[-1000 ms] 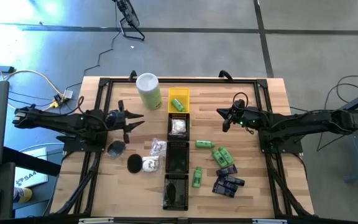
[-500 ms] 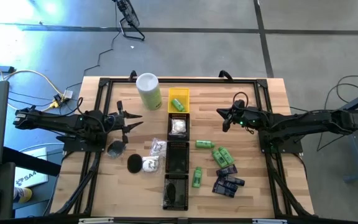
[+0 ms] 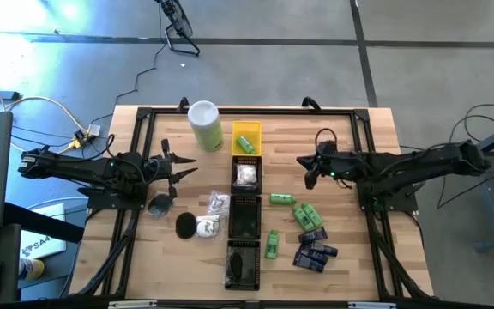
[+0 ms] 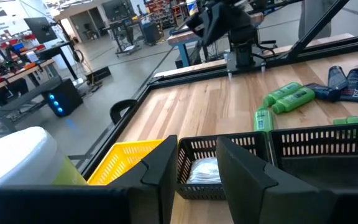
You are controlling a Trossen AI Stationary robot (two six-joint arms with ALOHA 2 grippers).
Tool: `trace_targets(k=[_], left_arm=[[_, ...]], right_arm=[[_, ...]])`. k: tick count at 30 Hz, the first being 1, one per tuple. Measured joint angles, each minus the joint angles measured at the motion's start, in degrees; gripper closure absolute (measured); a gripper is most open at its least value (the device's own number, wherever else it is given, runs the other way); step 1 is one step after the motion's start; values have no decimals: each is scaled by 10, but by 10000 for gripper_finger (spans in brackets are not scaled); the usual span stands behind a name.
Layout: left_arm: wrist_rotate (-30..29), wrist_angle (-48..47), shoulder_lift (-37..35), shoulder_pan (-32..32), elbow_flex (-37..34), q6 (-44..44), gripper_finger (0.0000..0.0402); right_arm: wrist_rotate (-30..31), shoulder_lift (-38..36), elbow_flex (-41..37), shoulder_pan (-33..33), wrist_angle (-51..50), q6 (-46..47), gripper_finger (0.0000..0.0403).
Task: Pick & Place Travel size toiletries
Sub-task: Put the dark blue bottle into the center black basket
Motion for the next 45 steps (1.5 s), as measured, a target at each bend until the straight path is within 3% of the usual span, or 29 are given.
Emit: trace_targets(k=[6,14,20,23,30,37,45], left_arm=[[0,0,0,0,0,0,293],[0,0,1,0,0,0,293],[0,0,1,0,0,0,293],[0,0,1,0,0,-1,293],[0,-10,1,0,0,-6,293],[0,-11,1,0,0,-6,293],[0,-11,1,0,0,-6,293]], right_arm=[[-17,102,103,47,-177,73,400],[-139,244,211,83,-294,149,400],[-189,319,278,120,-347,145,400],[-203,332,286,140,-342,147,400],[-258,333,286,167,-338,248,400],[-298,333,286,188,-337,150,401],[-284,333,286,189,-304,161,401]])
